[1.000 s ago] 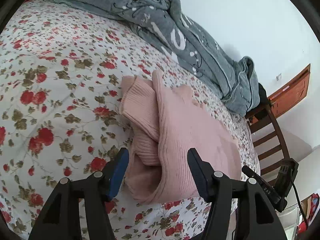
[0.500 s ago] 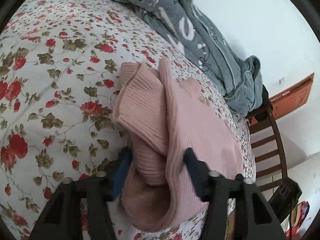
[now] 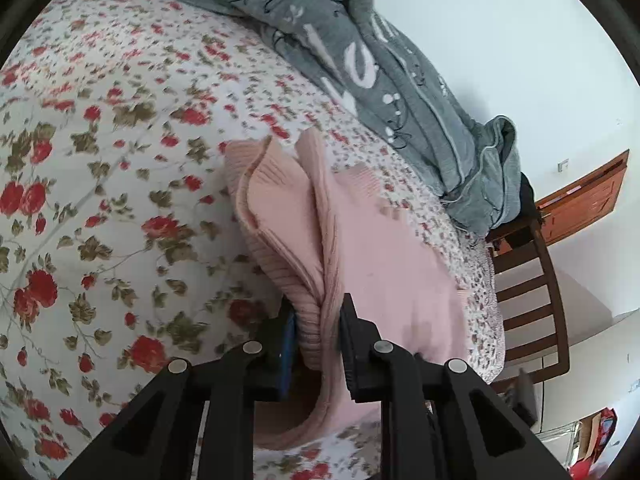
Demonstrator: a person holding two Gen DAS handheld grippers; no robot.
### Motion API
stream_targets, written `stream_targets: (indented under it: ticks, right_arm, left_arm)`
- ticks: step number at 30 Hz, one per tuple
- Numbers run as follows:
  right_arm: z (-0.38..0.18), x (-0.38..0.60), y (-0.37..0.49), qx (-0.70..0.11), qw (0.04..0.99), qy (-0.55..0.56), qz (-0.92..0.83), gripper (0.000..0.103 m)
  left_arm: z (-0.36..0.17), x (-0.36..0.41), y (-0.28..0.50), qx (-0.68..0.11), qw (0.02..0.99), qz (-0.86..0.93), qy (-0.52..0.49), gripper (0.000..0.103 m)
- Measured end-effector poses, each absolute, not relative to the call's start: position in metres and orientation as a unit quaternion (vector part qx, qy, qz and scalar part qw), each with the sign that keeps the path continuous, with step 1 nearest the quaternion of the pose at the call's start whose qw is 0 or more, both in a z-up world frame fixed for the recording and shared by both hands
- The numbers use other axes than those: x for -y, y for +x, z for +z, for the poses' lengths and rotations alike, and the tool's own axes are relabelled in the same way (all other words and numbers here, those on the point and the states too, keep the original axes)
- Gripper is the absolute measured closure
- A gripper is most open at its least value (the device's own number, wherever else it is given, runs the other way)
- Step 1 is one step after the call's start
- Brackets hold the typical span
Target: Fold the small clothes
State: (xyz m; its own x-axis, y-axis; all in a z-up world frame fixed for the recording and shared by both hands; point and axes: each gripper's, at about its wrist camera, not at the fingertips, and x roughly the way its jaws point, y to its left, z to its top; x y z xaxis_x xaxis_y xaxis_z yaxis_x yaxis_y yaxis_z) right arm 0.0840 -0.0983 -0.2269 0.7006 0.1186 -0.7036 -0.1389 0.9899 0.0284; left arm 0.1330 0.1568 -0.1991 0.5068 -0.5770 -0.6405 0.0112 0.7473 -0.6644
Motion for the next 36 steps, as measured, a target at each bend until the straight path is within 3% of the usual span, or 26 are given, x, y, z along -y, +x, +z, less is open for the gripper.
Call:
stream_targets:
  ticks: [12,19,24,29,32,36]
  right_arm:
    - [-0.182,0.184,0.061,-0.361,0.923,0.093,0.093,0.065]
    - [-0.160,0.263,0.037,-0.344,0.930,0.121,0.034,0.065]
    - [-0.148,0.310,0.009,-0.326,0.937,0.129,-0.002,0.062]
    - [-0.151,0.343,-0.007,-0.330,0.934,0.131,-0.026,0.061]
    - [-0.159,0.357,-0.012,-0.344,0.928,0.137,-0.033,0.061]
    - [-0.165,0.361,-0.015,-0.352,0.925,0.139,-0.032,0.061]
  left_arm:
    - [-0.131,-0.095,0.136,-0.459,0.832,-0.174,-0.258,0.085]
    - [-0.096,-0.014,0.138,-0.465,0.839,-0.195,-0.204,0.085]
    - [-0.097,0.061,0.138,-0.479,0.836,-0.220,-0.153,0.086]
    - [-0.137,0.130,0.137,-0.523,0.814,-0.228,-0.102,0.084]
    - [-0.150,0.147,0.132,-0.532,0.814,-0.224,-0.066,0.078]
    - [-0.132,0.145,0.116,-0.499,0.829,-0.249,-0.044,0.055]
